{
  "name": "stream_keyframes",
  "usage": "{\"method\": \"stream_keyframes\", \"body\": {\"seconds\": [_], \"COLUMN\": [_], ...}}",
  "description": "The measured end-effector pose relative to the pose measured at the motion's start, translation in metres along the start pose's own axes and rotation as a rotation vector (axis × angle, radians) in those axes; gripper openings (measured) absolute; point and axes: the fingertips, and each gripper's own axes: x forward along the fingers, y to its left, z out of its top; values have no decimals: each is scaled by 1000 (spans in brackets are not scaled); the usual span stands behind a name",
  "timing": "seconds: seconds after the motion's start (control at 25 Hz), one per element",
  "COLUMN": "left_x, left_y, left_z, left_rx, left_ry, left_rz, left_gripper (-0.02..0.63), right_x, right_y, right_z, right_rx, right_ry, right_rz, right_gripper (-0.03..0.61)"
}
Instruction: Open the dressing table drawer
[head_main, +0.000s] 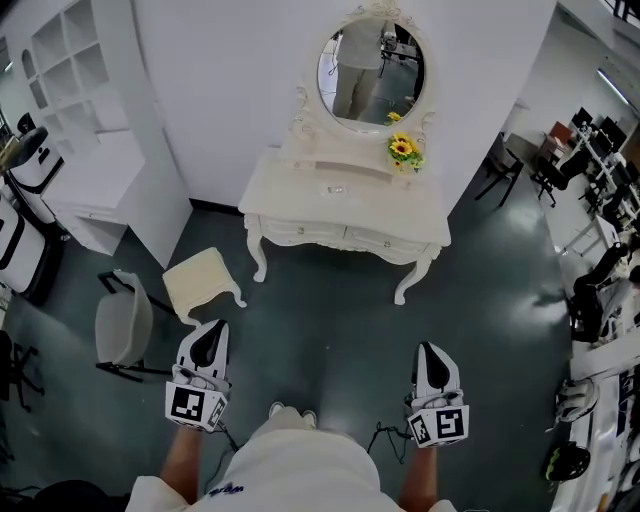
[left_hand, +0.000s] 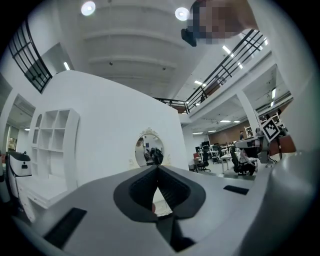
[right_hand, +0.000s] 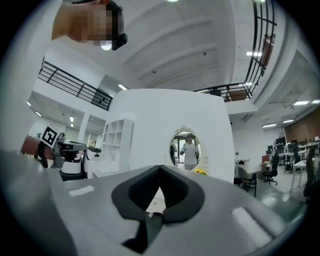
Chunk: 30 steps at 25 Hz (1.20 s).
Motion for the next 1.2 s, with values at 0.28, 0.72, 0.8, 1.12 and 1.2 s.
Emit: {"method": "stream_keyframes", "body": {"seconds": [0.28,0.72,0.8,1.12,1.2], "left_x": [2,9,11,11,13], "left_y": [-4,1,0,0,-1], "left_z": [-20,-27,-26,-29,-35], "left_rx": [-17,-62,-36,-54,-62], "left_ry": [10,21,19,5,19], "left_rz": [47,65,63,41,35], "left_gripper": [11,175,263,442,452], "right_x": [-12,-22,-21,-6,-3], "right_y": [-1,-26,-30,-14,-10], "right_z": [-6,-14,-14,-34,-38], "right_rx": [-22,64,113,122,102], "right_ry": [5,24,17,98,113], "right_rz": [-15,-104,-104,-39,-32], "right_gripper": [12,195,202,546,569]}}
